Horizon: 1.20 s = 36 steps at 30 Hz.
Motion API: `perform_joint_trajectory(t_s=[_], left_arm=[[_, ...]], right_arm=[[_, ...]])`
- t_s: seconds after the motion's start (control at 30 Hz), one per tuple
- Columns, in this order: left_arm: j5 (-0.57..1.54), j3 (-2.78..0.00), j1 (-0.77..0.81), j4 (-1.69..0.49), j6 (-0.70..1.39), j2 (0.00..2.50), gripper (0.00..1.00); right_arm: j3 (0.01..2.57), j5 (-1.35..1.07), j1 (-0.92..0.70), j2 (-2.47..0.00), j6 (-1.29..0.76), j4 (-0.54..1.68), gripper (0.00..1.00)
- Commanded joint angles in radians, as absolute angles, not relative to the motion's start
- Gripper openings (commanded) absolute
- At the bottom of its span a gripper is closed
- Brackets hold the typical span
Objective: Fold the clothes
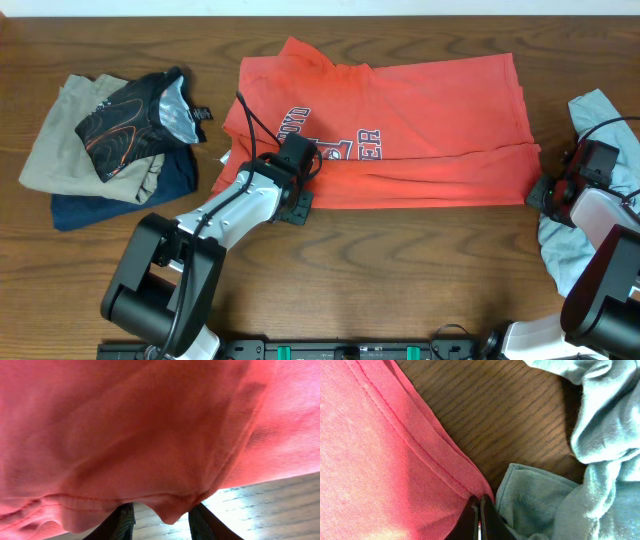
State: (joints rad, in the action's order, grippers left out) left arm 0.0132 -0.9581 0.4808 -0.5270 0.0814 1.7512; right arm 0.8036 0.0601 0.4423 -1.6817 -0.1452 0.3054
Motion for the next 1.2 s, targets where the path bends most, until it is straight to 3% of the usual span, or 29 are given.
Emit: perform_joint_trajectory(t_s=[0.0, 0.13, 0.23, 0.6, 0.8, 0.83, 0.9, 0.93, 1.17], left_arm=[[-0.047, -0.975, 0.479, -0.533, 0.071, 1.741, 0.33], [-0.046, -0.982, 0.479, -0.533, 0.071, 1.731, 0.15], [-0.035, -0.982, 0.479, -0.539, 0.072, 1.730, 0.07], [0.112, -1.074, 0.479, -0.590, 0.028, 1.598, 0.06], [0.110, -1.132, 0.479, -0.343, 0.035, 1.522, 0.06], [0.120, -1.132, 0.479, -0.310, 0.045, 1.526, 0.13], [0.123, -1.132, 0.479, -0.305, 0.046, 1.539, 0.47], [0.123, -1.132, 0.479, -0.318, 0.046, 1.546, 0.55], [0.030, -1.132, 0.443, -0.524, 0.046, 1.568, 0.58]], right_arm=[[0.775, 0.101, 0.460, -1.702, -0.145, 0.329, 0.01], [0.775, 0.101, 0.460, -1.702, -0.145, 0.329, 0.01], [0.775, 0.101, 0.460, -1.702, -0.145, 0.329, 0.01], [0.775, 0.101, 0.460, -1.702, -0.145, 0.326, 0.01], [0.775, 0.101, 0.460, -1.702, -0.145, 0.327, 0.01], [0.775, 0.100, 0.460, -1.702, -0.145, 0.329, 0.01], [0.775, 0.100, 0.460, -1.702, -0.145, 0.331, 0.01], [0.775, 0.100, 0.460, -1.702, -0.145, 0.331, 0.01], [0.775, 0.097, 0.460, -1.702, -0.148, 0.329, 0.01]])
